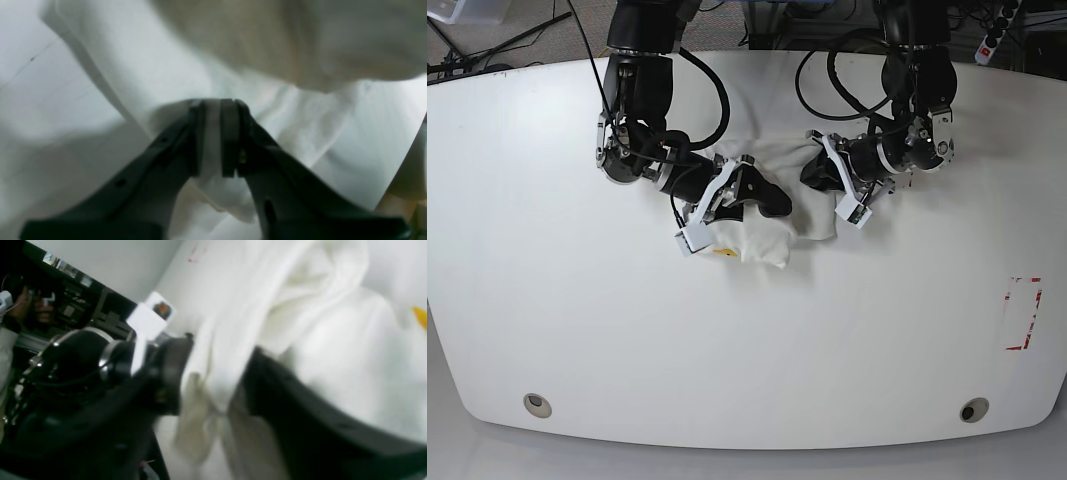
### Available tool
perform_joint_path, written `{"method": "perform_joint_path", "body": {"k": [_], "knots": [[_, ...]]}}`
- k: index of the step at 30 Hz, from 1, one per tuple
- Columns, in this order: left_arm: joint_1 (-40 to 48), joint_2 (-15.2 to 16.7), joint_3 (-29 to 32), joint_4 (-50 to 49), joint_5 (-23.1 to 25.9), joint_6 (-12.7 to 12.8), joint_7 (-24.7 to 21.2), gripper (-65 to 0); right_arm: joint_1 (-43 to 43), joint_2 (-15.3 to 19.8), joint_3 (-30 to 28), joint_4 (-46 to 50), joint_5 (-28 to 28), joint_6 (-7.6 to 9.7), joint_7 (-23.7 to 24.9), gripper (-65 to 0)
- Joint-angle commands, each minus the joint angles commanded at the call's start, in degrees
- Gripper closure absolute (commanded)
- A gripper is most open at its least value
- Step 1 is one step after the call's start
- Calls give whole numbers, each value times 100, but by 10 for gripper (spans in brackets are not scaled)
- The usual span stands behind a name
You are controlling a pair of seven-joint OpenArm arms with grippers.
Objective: Fold the T-shirt properly
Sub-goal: 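Press the folded bundle flat with both grippers and release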
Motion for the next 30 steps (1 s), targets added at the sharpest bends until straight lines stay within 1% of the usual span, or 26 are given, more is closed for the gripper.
{"method": "perform_joint_path", "body": {"k": [1,2,3,4,7,9,10,12,15,17,19,22,24,27,29,30], "knots": [[-9,0,-9,0,0,-9,-9,-160,9,53,-18,0,-114,0,0,-442],[-9,0,-62,18,-35,-13,-18,-172,9,88,-44,9,-202,0,0,-471],[-9,0,-176,114,-193,-13,-53,-186,9,132,-167,79,-281,0,0,-491],[0,0,-273,185,-352,-13,-105,-196,-9,193,-246,193,-325,0,0,-496],[26,0,-703,519,-1055,-13,-220,-224,-44,396,-554,615,-343,0,9,-496],[44,-44,-958,862,-1468,-13,-220,-226,-167,527,-668,976,-343,0,9,-496],[123,-105,-1064,1064,-1626,-13,-158,-226,-220,589,-686,1187,-378,0,9,-496],[220,-369,-1204,1327,-1776,-13,-123,-226,-246,686,-686,1371,-387,0,9,-496],[431,-905,-1530,1582,-2057,-13,-105,-226,-299,870,-738,1371,-396,0,9,-495],[589,-1169,-1811,1591,-2259,-13,-105,-226,-308,879,-756,1240,-396,0,9,-495],[765,-1407,-2163,1582,-2418,-13,-105,-226,-308,897,-932,993,-404,0,18,-495],[976,-1582,-2585,1574,-2426,-13,-105,-226,-281,888,-1240,589,-404,0,53,-495],[1081,-1705,-2760,1574,-2426,-13,-105,-226,-264,879,-1556,308,-404,0,290,-495],[1213,-1916,-2796,1574,-2426,-13,-105,-226,-97,879,-2242,-220,-404,0,870,-495],[1222,-2004,-2787,1574,-2426,-13,-105,-226,97,879,-2655,-712,-404,0,1090,-495],[1222,-2013,-2787,1574,-2426,-13,-105,-226,185,870,-2769,-923,-404,0,1160,-495]]}}
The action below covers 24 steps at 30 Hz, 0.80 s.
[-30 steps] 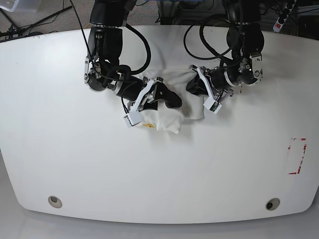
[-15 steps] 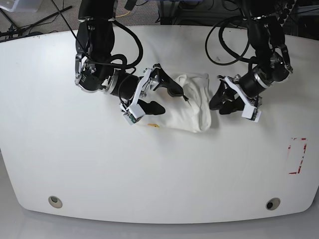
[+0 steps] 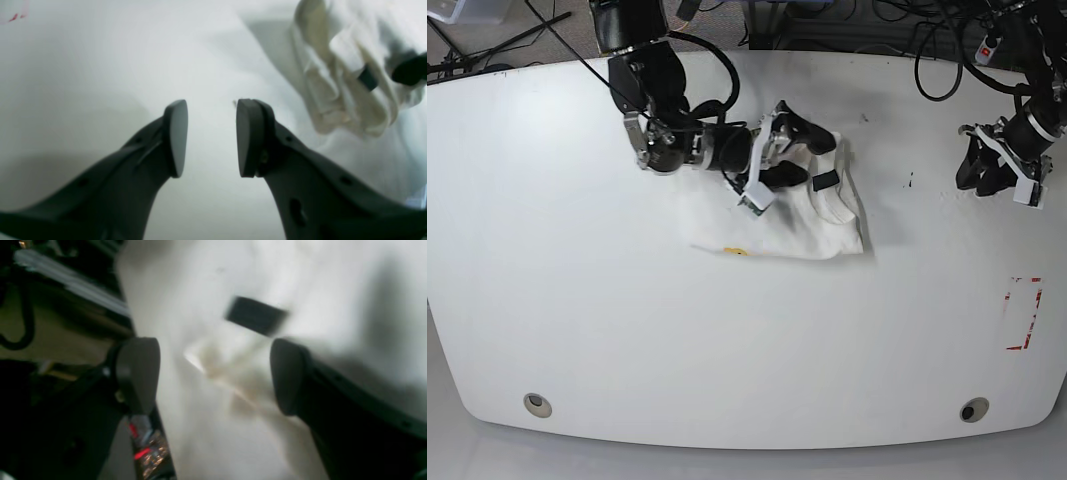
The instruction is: Fold the T-shirt properly
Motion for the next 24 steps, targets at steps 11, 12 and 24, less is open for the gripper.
{"method": "perform_joint_path", "body": {"k": [11,12,24], "knots": [[-440,-264,1222,167,9,0,0,-226,185,343,44,844,97,0,-26,-495],[-492,-246,1380,202,9,0,0,-226,202,413,141,993,97,0,-79,-495],[-985,527,3613,246,1169,0,0,-225,897,765,1591,782,-563,0,-105,-491]]}}
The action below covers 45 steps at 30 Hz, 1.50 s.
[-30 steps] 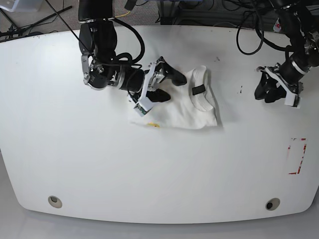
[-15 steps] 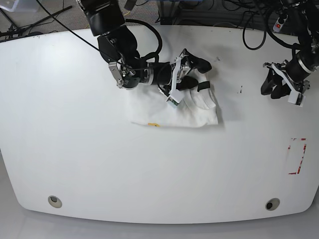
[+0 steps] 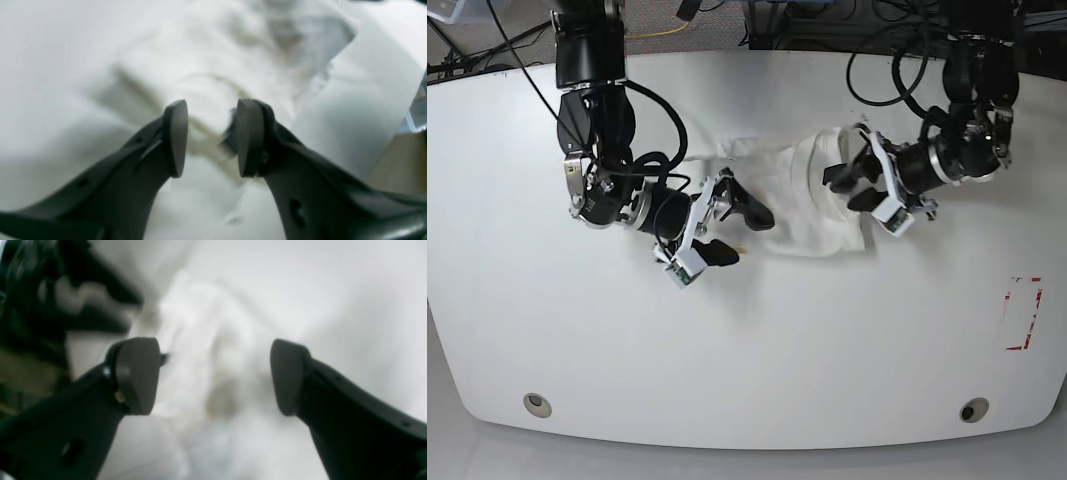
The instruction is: Fold the T-shirt properly
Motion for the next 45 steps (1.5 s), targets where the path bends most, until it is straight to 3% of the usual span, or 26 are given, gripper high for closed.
{"method": "perform_joint_path", "body": {"k": [3,7,11,16,19,23,26,30,36,39,45], "knots": [[18,185,396,18,396,0,0,-225,352,-9,79,-466,-501,0,18,-409],[220,264,730,149,923,0,0,-225,774,-44,62,-1020,-1415,0,70,-212],[308,229,870,158,1644,0,-9,-225,888,-220,53,-1363,-2321,0,554,-116],[281,141,870,97,1969,0,-9,-225,879,-334,53,-1837,-3367,0,1160,-130],[237,-62,888,-123,1934,0,-18,-225,782,-413,53,-2066,-3710,0,1468,-127],[-185,-105,870,-598,1960,0,-18,-225,492,-413,53,-2119,-3965,0,1723,-125],[-510,-255,888,-1029,1943,0,-18,-225,229,-396,53,-2040,-3965,0,1723,-124],[-1064,-299,879,-1635,1934,0,-26,-225,-466,-273,44,-1222,-3956,0,1705,-124],[-1618,-325,853,-1776,1952,0,-18,-225,-1398,-290,9,-132,-3974,0,1697,-127],[-1670,-492,712,-1626,1943,0,-9,-225,-1662,-378,-413,105,-4009,0,1574,-124],[-1609,-475,202,-905,1943,0,9,-225,-1952,-466,-1152,519,-3965,0,1081,-124]]}}
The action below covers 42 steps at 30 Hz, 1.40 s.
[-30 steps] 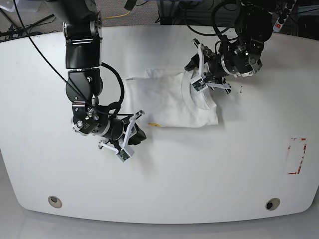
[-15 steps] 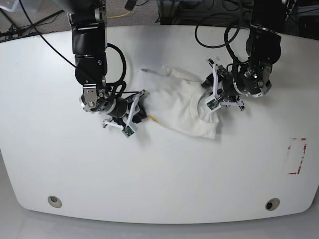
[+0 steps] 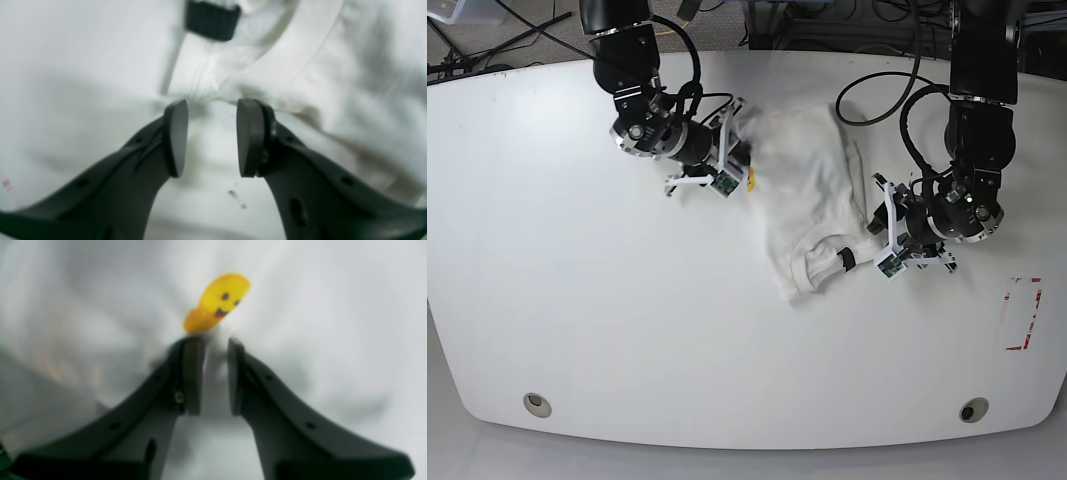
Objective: Fold the T-shirt properly
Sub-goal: 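Carry the folded shirt with the left gripper toward the red-taped square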
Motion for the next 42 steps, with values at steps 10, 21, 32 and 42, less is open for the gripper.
{"method": "perform_joint_path", "body": {"k": [10,21,32,42], "knots": [[774,475,-299,888,9,0,0,-229,44,-589,-308,44,-9,0,-229,-124],[1415,1565,-264,853,26,1200,-26,-397,105,-404,-281,677,9,0,-642,-124],[1327,1055,-387,-818,9,1279,-352,-397,79,-396,536,993,9,0,-651,-124],[1442,-343,-1644,-1231,-9,945,-563,-397,70,-396,1081,1143,9,0,-651,-122]]}}
